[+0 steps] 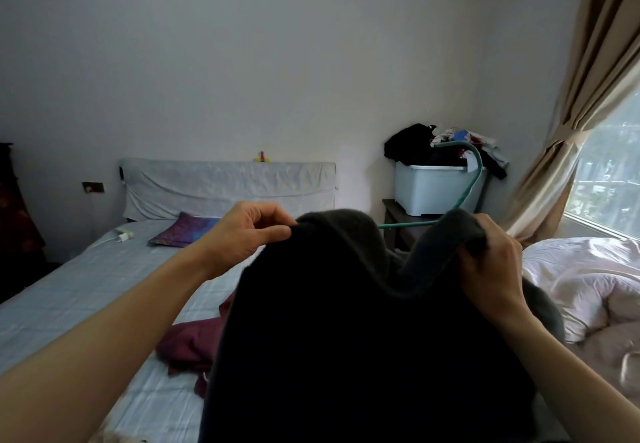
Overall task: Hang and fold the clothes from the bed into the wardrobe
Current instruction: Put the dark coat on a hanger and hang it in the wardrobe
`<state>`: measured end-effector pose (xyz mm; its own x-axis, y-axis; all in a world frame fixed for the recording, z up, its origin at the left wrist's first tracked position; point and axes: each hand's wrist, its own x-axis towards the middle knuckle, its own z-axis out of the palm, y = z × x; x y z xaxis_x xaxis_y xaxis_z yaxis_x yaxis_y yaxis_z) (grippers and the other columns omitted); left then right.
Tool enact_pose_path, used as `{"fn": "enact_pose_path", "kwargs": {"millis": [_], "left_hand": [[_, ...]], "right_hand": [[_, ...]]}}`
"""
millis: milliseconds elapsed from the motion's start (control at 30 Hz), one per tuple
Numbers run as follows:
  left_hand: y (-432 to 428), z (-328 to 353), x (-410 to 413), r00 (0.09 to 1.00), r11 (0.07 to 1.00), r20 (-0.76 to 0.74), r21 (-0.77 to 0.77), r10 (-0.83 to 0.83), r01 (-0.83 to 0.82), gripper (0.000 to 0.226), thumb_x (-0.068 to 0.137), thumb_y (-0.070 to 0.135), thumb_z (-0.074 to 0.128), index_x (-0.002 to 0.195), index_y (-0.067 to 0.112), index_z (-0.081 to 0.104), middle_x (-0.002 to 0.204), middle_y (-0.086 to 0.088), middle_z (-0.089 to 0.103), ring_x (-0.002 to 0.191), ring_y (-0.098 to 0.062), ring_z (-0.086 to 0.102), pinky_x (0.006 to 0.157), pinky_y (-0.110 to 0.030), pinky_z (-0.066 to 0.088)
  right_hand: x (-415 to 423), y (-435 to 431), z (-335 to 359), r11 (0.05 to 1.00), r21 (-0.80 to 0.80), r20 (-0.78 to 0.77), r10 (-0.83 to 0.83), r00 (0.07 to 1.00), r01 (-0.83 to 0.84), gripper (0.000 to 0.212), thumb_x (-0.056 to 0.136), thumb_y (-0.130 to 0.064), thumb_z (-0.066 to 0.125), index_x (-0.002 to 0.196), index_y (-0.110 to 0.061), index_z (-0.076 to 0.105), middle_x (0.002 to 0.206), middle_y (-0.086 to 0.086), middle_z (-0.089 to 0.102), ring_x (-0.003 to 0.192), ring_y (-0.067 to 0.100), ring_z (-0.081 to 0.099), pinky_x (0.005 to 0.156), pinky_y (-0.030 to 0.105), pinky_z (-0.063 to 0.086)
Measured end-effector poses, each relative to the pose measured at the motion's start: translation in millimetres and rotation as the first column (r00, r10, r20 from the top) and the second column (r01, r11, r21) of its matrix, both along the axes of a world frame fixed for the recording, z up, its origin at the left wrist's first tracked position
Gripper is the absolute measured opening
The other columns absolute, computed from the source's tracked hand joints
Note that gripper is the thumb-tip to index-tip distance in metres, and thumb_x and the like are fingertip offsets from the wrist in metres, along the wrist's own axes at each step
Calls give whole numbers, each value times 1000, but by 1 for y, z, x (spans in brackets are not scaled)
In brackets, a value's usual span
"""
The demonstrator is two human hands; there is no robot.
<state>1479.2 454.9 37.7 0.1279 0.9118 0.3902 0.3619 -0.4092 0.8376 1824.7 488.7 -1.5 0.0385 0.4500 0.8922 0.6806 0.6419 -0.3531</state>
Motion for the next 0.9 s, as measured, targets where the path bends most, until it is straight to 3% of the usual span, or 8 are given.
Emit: {"fn": "enact_pose_path", "kwargs": {"millis": [167,333,500,600,733,833,900], "left_hand": [[-1,-6,5,975,988,212,-117,-70,97,13,90,-2,60,83,5,68,77,-7,66,70,-13,60,68,-18,50],[-4,-5,12,995,998,88,-49,46,-41,12,88,-6,63,83,2,69,76,-9,65,71,-16,58,69,-22,47],[-5,-15,18,985,992,117,-31,127,-124,12,89,-3,63,80,1,68,73,-9,61,71,-18,54,68,-24,43],[-7,-16,15,995,991,84,-123,57,-46,13,92,0,61,82,3,68,74,-9,59,73,-20,51,69,-25,41],[-16,-12,5,994,981,-95,-191,-62,42,17,96,15,63,87,3,70,77,-8,64,74,-20,57,72,-30,45],[-21,-13,15,957,998,-283,-3,57,-61,13,88,25,73,80,15,71,70,4,66,66,-8,58,64,-22,46],[-22,-15,22,940,980,-300,164,161,-115,16,89,20,72,75,14,69,63,5,62,60,-6,54,60,-21,44]], "right_hand": [[2,-2,0,1000,-11,-7,19,1000,-19,13,82,-13,58,89,-4,61,77,-2,55,65,19,49,71,-2,31],[0,-8,-4,999,-7,-10,41,999,-41,32,81,-30,49,92,-3,63,79,-3,56,67,18,49,73,-3,31],[-1,-12,-9,998,-24,-1,60,998,-60,34,79,-30,49,93,-3,63,80,-1,58,67,18,50,73,-3,31],[-1,-13,-11,997,-29,10,70,997,-70,34,81,-30,50,94,-2,64,82,-1,58,68,17,50,73,-3,31],[-1,-13,-17,998,-30,29,60,998,-59,29,84,-25,51,94,-1,63,85,-3,56,69,14,48,75,-3,32],[-2,-10,-18,999,-33,38,33,999,-31,16,82,-10,59,93,0,63,85,-2,57,70,17,50,76,-4,31],[-2,-10,-18,999,-43,46,31,998,-29,16,80,-8,60,93,0,64,86,-1,58,71,18,51,77,-4,31]]}}
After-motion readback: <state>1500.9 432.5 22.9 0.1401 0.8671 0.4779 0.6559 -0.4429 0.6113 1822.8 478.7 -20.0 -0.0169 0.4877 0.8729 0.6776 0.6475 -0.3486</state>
